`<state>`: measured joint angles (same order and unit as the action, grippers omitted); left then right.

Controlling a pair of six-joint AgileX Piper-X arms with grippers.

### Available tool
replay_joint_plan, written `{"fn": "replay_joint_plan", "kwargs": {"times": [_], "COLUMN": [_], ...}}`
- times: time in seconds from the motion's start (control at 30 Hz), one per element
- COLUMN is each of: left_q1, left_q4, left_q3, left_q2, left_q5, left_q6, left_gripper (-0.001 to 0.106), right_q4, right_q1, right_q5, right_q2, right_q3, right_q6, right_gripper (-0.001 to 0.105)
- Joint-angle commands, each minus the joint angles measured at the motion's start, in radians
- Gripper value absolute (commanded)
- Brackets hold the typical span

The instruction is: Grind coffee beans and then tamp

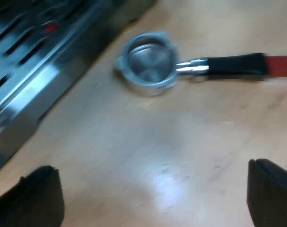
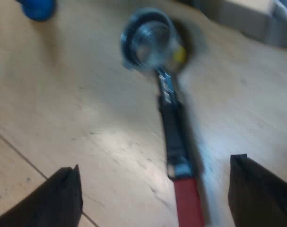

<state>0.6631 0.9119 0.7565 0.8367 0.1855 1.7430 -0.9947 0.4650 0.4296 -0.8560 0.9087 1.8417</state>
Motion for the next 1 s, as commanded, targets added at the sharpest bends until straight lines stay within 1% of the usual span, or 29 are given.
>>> {"fn": "replay_joint_plan", "kwargs": {"times": [0.03,0.1,0.13,0.17,0.23,0.27,0.33,0.37,0.4,0.47,0.5,0.57,0.63,0.73,0.87,1.0], "left_q1": [-0.09,-0.137,-0.169,-0.18,-0.257,-0.275,-0.334,-0.341,-0.351,-0.36,-0.361,-0.361,-0.361,-0.361,-0.361,-0.361], "left_q4": [0.038,0.055,0.065,0.071,0.081,0.08,0.08,0.08,0.077,0.07,0.054,0.047,0.032,0.012,-0.002,-0.03], "left_q3": [0.003,0.003,0.003,0.003,-0.004,-0.006,-0.02,-0.024,-0.028,-0.036,-0.044,-0.044,-0.044,-0.044,-0.044,-0.044], "left_q2": [-0.001,-0.001,-0.001,-0.001,-0.001,-0.001,-0.001,-0.001,-0.001,-0.001,0.013,0.04,0.091,0.159,0.244,0.339], "left_q5": [0.007,0.01,0.005,0.0,-0.011,-0.011,-0.011,-0.011,-0.011,-0.011,-0.019,-0.032,-0.039,-0.041,-0.041,-0.041], "left_q6": [0.001,-0.003,-0.009,-0.011,-0.02,-0.023,-0.047,-0.049,-0.05,-0.049,-0.049,-0.049,-0.049,-0.049,-0.052,-0.093], "left_gripper": [0.08,0.08,0.08,0.08,0.08,0.08,0.08,0.08,0.08,0.08,0.08,0.08,0.08,0.08,0.08,0.08], "right_q4": [0.128,0.204,0.258,0.277,0.386,0.412,0.52,0.543,0.589,0.645,0.701,0.765,0.84,0.878,0.906,0.933], "right_q1": [0.087,0.142,0.184,0.206,0.285,0.305,0.381,0.397,0.428,0.459,0.485,0.512,0.531,0.542,0.542,0.542], "right_q5": [0.017,0.005,-0.035,-0.051,-0.13,-0.15,-0.231,-0.244,-0.278,-0.299,-0.299,-0.299,-0.323,-0.346,-0.343,-0.343], "right_q2": [0.002,0.0,-0.001,0.0,0.0,0.0,0.0,0.0,-0.002,-0.002,-0.005,-0.011,-0.025,-0.051,-0.084,-0.107], "right_q3": [-0.004,-0.017,-0.029,-0.034,-0.065,-0.075,-0.121,-0.129,-0.154,-0.19,-0.22,-0.253,-0.291,-0.306,-0.306,-0.306], "right_q6": [0.026,0.026,0.026,0.026,0.05,0.055,0.058,0.058,0.058,0.058,0.058,0.058,0.055,0.055,0.039,0.039], "right_gripper": [0.065,0.065,0.065,0.065,0.065,0.065,0.065,0.065,0.065,0.065,0.065,0.065,0.065,0.065,0.065,0.065]}}
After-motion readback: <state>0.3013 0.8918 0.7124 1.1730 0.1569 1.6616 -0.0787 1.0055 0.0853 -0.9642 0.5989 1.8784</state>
